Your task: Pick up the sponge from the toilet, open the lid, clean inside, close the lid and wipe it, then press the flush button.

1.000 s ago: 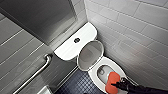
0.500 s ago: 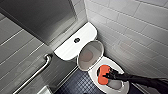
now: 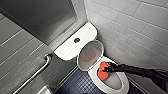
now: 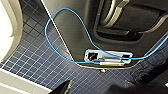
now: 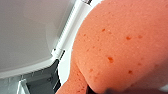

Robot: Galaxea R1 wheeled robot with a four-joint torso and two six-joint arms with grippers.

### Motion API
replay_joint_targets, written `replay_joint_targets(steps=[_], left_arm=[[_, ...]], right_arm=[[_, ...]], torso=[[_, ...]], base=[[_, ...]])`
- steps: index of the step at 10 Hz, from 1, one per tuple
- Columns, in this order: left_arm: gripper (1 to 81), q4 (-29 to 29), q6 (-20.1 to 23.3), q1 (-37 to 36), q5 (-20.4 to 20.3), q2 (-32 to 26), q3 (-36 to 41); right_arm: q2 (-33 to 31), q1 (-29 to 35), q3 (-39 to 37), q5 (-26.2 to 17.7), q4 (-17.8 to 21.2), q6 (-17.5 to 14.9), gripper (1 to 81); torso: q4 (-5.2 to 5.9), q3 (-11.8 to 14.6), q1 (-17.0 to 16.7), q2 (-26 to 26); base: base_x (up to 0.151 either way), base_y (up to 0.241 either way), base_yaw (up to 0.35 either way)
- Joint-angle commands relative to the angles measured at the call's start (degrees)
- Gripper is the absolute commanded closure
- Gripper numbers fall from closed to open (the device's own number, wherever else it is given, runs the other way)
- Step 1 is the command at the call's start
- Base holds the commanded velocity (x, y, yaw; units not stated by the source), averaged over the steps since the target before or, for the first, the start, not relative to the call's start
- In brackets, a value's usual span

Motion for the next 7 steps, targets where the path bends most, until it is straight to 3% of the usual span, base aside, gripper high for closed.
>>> replay_joint_targets(steps=[1, 7], left_arm=[[1.0, 0.5, 0.3, 2.8, 5.1, -0.5, -0.6], [1.0, 0.5, 0.3, 2.8, 5.1, -0.5, -0.6]], right_arm=[[0.6, 10.9, -1.4, 1.3, -1.0, 0.1, 81.1], [2.1, 13.1, -1.6, -1.6, -0.5, 0.2, 81.1]], torso=[[0.00, 0.0, 0.0, 0.0], [0.00, 0.0, 0.0, 0.0]], base=[[0.000, 0.000, 0.000], [0.000, 0.000, 0.000]])
